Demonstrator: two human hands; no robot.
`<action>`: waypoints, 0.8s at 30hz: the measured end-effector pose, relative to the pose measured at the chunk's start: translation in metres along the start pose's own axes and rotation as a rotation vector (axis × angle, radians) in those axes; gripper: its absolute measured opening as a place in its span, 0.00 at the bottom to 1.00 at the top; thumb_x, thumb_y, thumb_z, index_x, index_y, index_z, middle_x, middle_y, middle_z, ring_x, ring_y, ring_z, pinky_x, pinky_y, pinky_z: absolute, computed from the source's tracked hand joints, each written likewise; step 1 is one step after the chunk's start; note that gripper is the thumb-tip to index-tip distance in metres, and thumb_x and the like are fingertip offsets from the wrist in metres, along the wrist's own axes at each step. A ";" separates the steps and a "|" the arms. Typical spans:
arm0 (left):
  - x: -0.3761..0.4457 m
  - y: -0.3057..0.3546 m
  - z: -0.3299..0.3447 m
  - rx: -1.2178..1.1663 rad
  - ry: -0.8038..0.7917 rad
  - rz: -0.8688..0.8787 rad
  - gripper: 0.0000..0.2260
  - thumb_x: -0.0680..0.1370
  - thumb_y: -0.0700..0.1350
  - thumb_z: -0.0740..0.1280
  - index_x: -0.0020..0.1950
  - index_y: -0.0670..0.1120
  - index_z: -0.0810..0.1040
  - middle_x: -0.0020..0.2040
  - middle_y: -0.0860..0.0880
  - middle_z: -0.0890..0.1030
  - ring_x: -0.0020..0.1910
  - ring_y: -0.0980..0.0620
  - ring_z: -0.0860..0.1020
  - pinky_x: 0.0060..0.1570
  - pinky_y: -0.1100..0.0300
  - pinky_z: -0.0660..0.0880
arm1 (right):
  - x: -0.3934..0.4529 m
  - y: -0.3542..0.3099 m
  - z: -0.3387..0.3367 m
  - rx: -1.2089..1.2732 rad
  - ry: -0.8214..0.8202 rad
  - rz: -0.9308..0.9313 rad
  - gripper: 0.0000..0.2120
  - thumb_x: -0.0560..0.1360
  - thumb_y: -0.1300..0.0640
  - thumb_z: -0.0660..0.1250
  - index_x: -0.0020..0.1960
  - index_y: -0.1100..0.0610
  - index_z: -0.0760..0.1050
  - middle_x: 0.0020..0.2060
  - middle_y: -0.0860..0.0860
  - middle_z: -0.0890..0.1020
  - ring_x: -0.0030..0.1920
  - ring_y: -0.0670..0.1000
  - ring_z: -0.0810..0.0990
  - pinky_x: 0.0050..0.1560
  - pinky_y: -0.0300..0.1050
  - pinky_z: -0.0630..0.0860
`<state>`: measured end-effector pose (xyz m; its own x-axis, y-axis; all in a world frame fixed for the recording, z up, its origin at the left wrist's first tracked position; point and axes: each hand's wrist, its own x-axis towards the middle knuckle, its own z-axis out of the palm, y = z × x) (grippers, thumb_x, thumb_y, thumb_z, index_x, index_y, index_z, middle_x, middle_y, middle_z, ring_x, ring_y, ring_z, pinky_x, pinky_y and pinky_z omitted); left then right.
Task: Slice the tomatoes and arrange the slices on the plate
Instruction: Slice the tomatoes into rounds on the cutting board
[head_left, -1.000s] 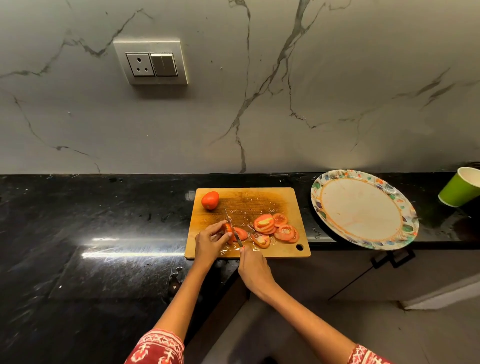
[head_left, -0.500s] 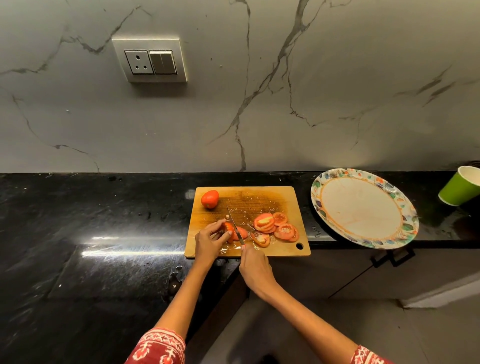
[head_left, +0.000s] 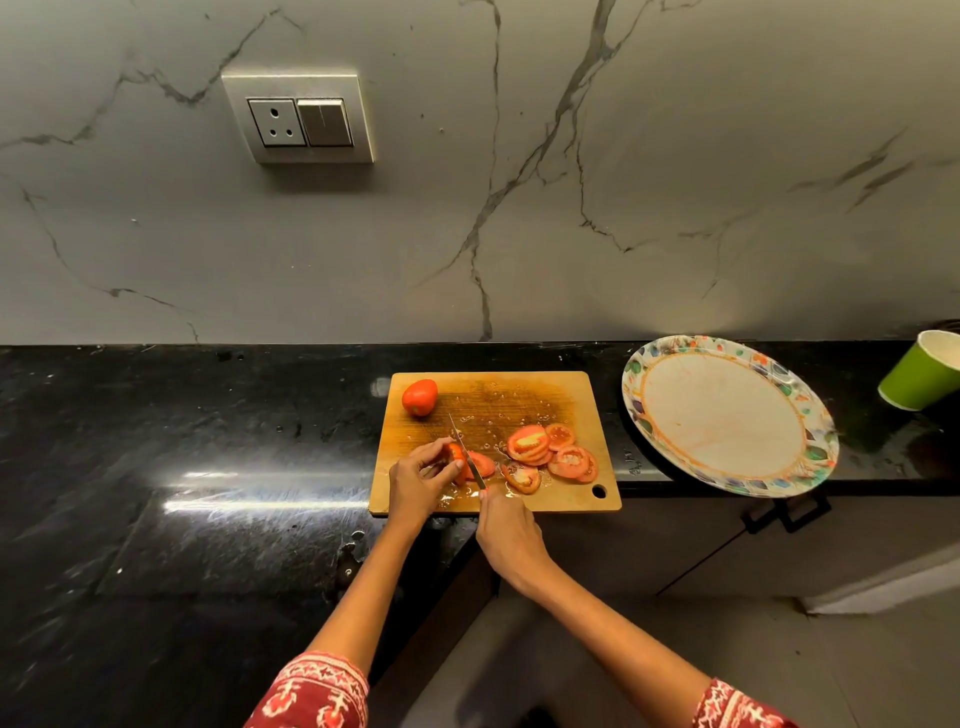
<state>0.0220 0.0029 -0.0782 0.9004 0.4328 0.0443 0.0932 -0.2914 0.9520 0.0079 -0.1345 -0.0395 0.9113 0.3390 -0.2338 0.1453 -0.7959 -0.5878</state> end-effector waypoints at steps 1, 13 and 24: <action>0.000 0.000 0.001 0.002 -0.008 -0.002 0.17 0.70 0.34 0.71 0.59 0.36 0.77 0.58 0.41 0.78 0.57 0.51 0.75 0.47 0.79 0.71 | 0.001 0.000 0.000 -0.004 -0.002 0.000 0.16 0.83 0.54 0.47 0.58 0.61 0.69 0.52 0.59 0.78 0.56 0.60 0.77 0.47 0.48 0.69; 0.001 -0.006 0.003 0.074 -0.003 0.045 0.18 0.68 0.34 0.73 0.58 0.37 0.78 0.56 0.43 0.79 0.56 0.52 0.76 0.50 0.79 0.70 | 0.023 -0.006 0.001 -0.036 -0.006 -0.032 0.15 0.82 0.58 0.51 0.65 0.62 0.66 0.53 0.61 0.80 0.55 0.61 0.79 0.48 0.49 0.74; 0.001 -0.009 0.000 -0.018 0.016 0.004 0.18 0.69 0.35 0.73 0.59 0.38 0.78 0.56 0.44 0.79 0.57 0.52 0.77 0.52 0.72 0.74 | 0.026 -0.002 0.008 0.019 -0.038 -0.057 0.15 0.83 0.56 0.49 0.59 0.63 0.70 0.49 0.61 0.80 0.50 0.61 0.79 0.40 0.45 0.67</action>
<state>0.0218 0.0064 -0.0866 0.8938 0.4454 0.0528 0.0817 -0.2775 0.9572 0.0282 -0.1197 -0.0509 0.8865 0.4023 -0.2285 0.1887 -0.7654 -0.6152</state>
